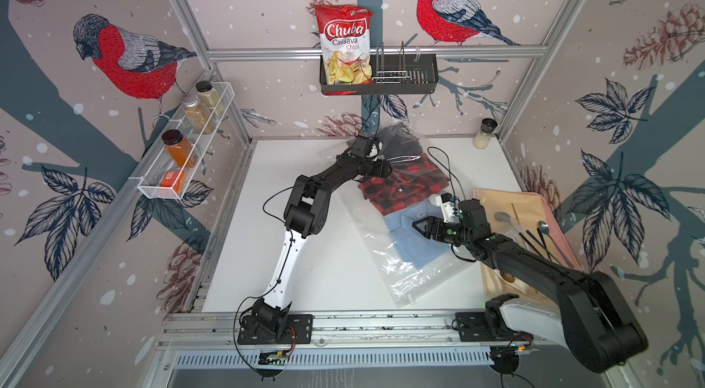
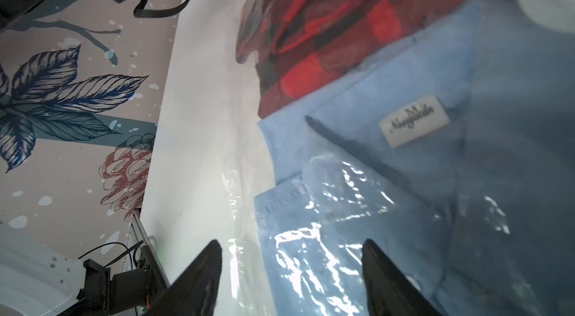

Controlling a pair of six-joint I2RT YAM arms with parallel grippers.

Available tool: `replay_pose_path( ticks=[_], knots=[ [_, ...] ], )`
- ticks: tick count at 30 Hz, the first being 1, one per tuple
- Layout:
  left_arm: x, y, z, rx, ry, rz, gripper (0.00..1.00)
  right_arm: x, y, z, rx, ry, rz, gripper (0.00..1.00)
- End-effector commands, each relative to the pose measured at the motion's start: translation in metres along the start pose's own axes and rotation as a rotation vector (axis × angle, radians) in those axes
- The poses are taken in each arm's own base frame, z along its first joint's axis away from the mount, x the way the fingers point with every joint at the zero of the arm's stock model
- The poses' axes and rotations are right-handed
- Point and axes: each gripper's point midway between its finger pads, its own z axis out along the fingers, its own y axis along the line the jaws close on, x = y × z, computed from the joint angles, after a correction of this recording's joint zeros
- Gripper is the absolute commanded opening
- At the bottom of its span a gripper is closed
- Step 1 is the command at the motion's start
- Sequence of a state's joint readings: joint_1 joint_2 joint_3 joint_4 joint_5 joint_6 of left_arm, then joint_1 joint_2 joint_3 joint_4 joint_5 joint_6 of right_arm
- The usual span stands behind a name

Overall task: Place the folded shirt into the vacuum bag
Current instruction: Adjust the vacuum bag at the center of the board.

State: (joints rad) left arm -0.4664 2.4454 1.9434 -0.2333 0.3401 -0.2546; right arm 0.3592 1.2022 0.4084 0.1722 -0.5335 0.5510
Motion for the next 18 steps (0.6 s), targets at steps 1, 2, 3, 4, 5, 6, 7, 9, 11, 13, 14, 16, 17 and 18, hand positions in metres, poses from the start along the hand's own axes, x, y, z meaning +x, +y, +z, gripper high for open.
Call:
replay_pose_path(
  ticks=[1, 2, 3, 4, 5, 6, 7, 9, 11, 13, 14, 16, 17, 18],
  knots=[
    [0.022, 0.004, -0.016, -0.001, -0.004, -0.068, 0.85, -0.009, -0.028, -0.004, 0.110, -0.057, 0.018, 0.71],
    [0.031, 0.005, -0.022, -0.007, -0.008, -0.080, 0.85, -0.012, -0.038, -0.007, 0.151, -0.071, 0.025, 0.70],
    [0.042, 0.007, -0.029, -0.013, -0.010, -0.093, 0.85, -0.015, -0.047, -0.011, 0.190, -0.084, 0.032, 0.70],
    [0.052, 0.009, -0.036, -0.025, -0.011, -0.107, 0.85, -0.018, -0.057, -0.015, 0.223, -0.098, 0.039, 0.70],
    [0.061, 0.010, -0.043, -0.033, -0.010, -0.119, 0.85, -0.021, -0.064, -0.019, 0.247, -0.109, 0.047, 0.70],
    [0.071, 0.012, -0.050, -0.039, -0.011, -0.134, 0.85, -0.026, -0.072, -0.024, 0.271, -0.124, 0.052, 0.70],
    [0.082, 0.014, -0.057, -0.050, -0.009, -0.151, 0.85, -0.030, -0.080, -0.029, 0.295, -0.136, 0.058, 0.70],
    [0.102, 0.017, -0.071, -0.063, -0.016, -0.182, 0.85, -0.041, -0.093, -0.039, 0.331, -0.166, 0.071, 0.70],
    [0.121, 0.018, -0.087, -0.077, -0.023, -0.218, 0.85, -0.054, -0.100, -0.045, 0.346, -0.191, 0.080, 0.70],
    [0.144, 0.019, -0.106, -0.082, -0.035, -0.265, 0.85, -0.070, -0.101, -0.045, 0.336, -0.198, 0.078, 0.70],
    [0.154, 0.021, -0.115, -0.096, -0.040, -0.286, 0.85, -0.076, -0.101, -0.043, 0.333, -0.192, 0.078, 0.70],
    [0.178, 0.026, -0.135, -0.131, -0.047, -0.327, 0.85, -0.090, -0.093, -0.035, 0.299, -0.175, 0.069, 0.70],
    [0.186, 0.027, -0.144, -0.148, -0.050, -0.345, 0.85, -0.096, -0.089, -0.031, 0.285, -0.170, 0.063, 0.69],
    [0.196, 0.030, -0.154, -0.167, -0.056, -0.367, 0.85, -0.103, -0.085, -0.025, 0.272, -0.161, 0.052, 0.70]
  ],
)
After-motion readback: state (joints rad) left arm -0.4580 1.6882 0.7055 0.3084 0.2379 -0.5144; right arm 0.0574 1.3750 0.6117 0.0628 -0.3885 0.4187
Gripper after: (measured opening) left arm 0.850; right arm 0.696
